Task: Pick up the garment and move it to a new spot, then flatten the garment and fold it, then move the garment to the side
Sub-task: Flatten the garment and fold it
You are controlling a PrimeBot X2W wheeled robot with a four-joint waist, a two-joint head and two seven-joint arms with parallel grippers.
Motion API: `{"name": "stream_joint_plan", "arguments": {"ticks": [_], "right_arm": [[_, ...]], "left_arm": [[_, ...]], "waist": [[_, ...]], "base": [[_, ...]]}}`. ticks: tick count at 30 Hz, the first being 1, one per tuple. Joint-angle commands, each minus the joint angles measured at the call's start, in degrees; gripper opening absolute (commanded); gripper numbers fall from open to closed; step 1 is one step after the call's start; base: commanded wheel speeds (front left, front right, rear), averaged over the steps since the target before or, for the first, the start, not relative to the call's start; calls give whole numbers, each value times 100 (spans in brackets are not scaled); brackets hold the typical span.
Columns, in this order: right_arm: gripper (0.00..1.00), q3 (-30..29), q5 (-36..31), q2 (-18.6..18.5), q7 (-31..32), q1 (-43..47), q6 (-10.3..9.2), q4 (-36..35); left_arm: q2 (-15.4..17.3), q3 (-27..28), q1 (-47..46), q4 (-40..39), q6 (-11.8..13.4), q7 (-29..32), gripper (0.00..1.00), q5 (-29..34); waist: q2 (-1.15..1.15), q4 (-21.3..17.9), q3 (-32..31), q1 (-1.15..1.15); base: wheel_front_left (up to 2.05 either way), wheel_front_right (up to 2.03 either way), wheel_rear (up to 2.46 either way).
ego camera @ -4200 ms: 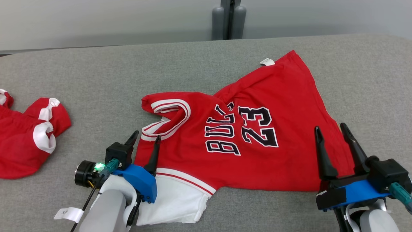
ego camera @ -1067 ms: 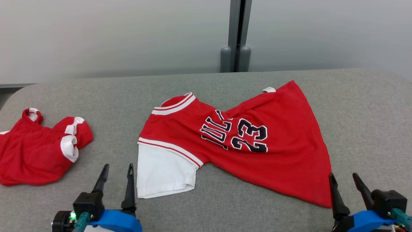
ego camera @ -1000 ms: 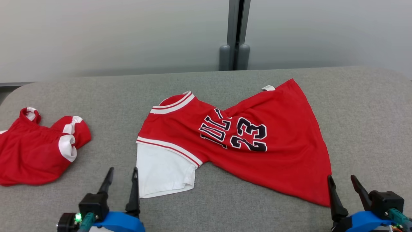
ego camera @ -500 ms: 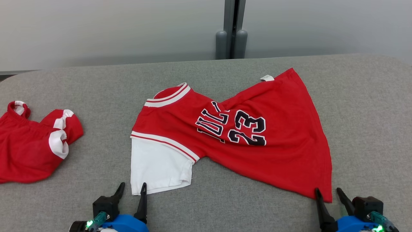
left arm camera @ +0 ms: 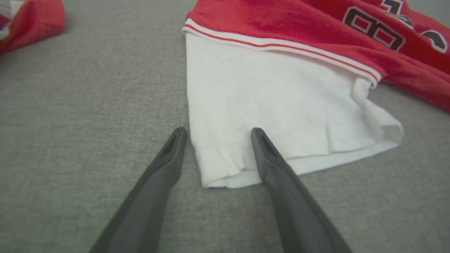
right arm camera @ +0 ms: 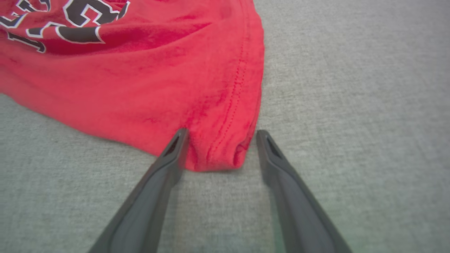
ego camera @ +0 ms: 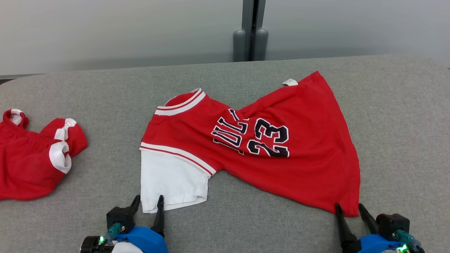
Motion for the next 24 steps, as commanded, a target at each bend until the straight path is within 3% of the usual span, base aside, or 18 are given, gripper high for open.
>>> {"name": "stream_joint_plan", "arguments": {"ticks": [1,2,3,5,18,24], "right_arm": [[56,141,38,84,37,30,23,149],[17,173,83,87,14,17,23,143],[0,199,100,86,-20,11,23,144],[0,227,133,80,-61,13,20,114],[0,38,43,43,-204,168,14,-831],[0,-19,-97,36,-202,-32,14,-1455]], "left_arm": [[-40,-54,2,174,-49,48,100,-17],[-46,-77,-17,238,-53,57,100,-23],[-51,-85,-38,262,-55,57,73,-28],[-54,-99,-50,298,-49,55,0,-10],[21,287,214,-1121,-60,20,0,-100],[150,374,-127,-1737,-72,20,0,-60]], "waist": [[0,-6,-3,1],[0,-8,-7,1],[0,-9,-15,1],[0,-12,-44,1],[0,-7,-249,1],[0,-14,-147,1]], "base": [[0,0,0],[0,0,0],[0,0,0],[0,0,0],[0,0,0],[0,0,0]]}}
